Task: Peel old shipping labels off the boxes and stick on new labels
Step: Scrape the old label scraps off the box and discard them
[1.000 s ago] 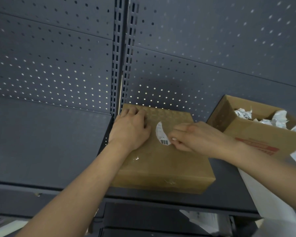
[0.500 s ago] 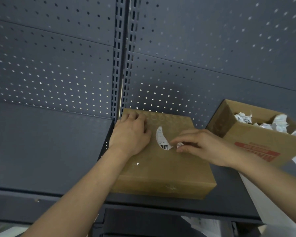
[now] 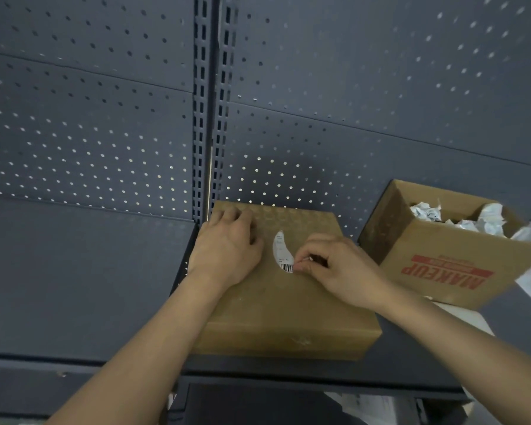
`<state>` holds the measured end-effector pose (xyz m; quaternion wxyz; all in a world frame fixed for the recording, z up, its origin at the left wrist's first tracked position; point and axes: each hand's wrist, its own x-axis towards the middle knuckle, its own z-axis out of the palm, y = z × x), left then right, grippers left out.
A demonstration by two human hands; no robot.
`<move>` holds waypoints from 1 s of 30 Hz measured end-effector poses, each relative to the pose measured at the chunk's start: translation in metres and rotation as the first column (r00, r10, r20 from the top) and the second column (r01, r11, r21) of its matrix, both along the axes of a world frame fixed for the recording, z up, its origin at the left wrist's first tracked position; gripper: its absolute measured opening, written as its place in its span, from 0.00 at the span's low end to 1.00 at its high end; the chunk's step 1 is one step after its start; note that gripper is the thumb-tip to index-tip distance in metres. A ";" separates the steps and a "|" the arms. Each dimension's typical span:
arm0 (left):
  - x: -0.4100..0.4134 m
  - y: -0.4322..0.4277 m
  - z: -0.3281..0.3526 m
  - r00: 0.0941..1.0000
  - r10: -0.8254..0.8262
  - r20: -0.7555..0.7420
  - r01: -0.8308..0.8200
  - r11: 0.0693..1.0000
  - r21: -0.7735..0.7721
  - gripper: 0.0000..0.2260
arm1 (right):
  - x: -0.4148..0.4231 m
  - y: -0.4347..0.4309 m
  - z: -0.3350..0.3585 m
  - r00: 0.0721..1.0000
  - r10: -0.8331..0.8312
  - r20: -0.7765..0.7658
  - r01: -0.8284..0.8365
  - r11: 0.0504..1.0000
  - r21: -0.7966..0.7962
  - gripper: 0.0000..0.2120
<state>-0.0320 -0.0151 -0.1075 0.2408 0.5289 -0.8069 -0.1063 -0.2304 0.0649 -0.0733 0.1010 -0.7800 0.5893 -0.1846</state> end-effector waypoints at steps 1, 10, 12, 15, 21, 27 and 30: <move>0.000 0.000 0.000 1.000 -0.001 0.000 0.001 1.000 -0.001 0.14 | 0.001 0.001 -0.001 1.000 -0.007 -0.012 0.007 1.000 -0.022 0.04; 0.000 -0.001 -0.002 1.000 -0.006 -0.005 0.006 1.000 -0.009 0.14 | 0.011 0.001 0.001 0.996 -0.079 0.049 0.079 0.997 0.006 0.05; 0.000 -0.001 -0.002 1.000 -0.004 -0.002 0.004 1.000 -0.009 0.14 | 0.009 0.003 0.001 0.974 -0.106 0.200 0.096 0.993 0.062 0.03; 0.000 -0.001 0.000 1.000 -0.005 0.004 0.005 1.000 0.000 0.15 | 0.009 -0.001 0.001 0.894 -0.177 0.411 0.144 0.983 0.111 0.04; 0.001 0.000 -0.001 1.000 -0.008 -0.021 0.007 1.000 -0.013 0.14 | 0.023 -0.002 0.002 0.837 -0.227 0.497 0.199 0.974 0.110 0.04; 0.001 -0.002 -0.002 1.000 -0.009 -0.023 0.008 1.000 -0.019 0.14 | 0.032 0.005 -0.005 0.959 -0.152 0.239 0.183 0.976 -0.115 0.06; 0.001 -0.002 -0.003 1.000 -0.009 -0.018 0.009 1.000 -0.022 0.14 | 0.033 0.006 -0.006 0.961 -0.168 0.217 0.196 0.974 -0.115 0.07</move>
